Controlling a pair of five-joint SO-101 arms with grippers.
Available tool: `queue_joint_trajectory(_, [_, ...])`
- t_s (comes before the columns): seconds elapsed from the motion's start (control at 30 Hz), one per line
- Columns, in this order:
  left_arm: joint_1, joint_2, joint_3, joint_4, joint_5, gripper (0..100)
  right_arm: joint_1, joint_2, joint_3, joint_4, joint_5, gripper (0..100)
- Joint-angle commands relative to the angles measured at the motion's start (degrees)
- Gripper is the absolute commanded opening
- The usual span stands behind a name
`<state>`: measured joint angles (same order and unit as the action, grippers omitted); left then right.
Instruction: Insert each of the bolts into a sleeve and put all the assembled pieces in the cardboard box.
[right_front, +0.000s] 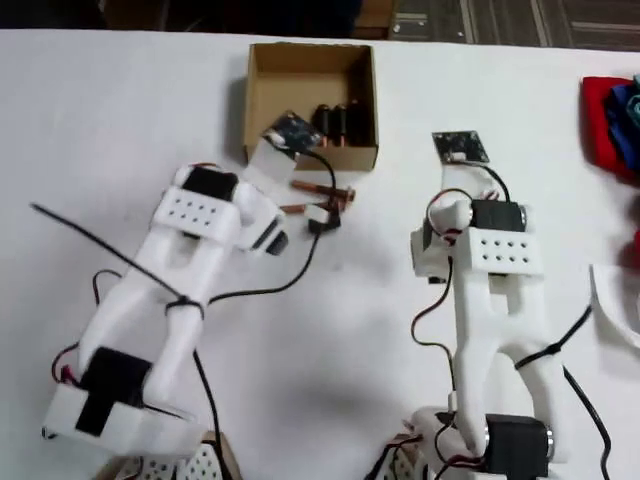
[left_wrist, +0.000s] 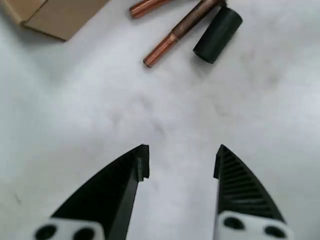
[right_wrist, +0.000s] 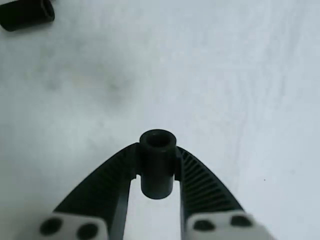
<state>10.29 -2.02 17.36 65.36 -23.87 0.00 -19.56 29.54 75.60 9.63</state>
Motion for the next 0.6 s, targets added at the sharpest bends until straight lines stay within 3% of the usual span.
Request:
queue_joint_trajectory(0.0, [3.4,3.5,-6.6,-0.7,-10.5,23,1.2,-2.5,-0.2,-1.6,-0.4,2.1])
queue_joint_trajectory(0.23, [2.5,23.1,-25.5,1.3,-12.0,23,1.2,-2.4,5.6,-10.6,-0.8,2.1])
queue_joint_trajectory(0.4, [0.9,35.4,-42.1,7.4,-12.0,23,0.8,-2.4,11.8,-19.2,-2.5,2.1])
queue_joint_trajectory(0.57, [0.8,45.4,-56.1,11.1,-14.3,23,0.9,-2.4,14.1,-21.1,-3.1,2.1])
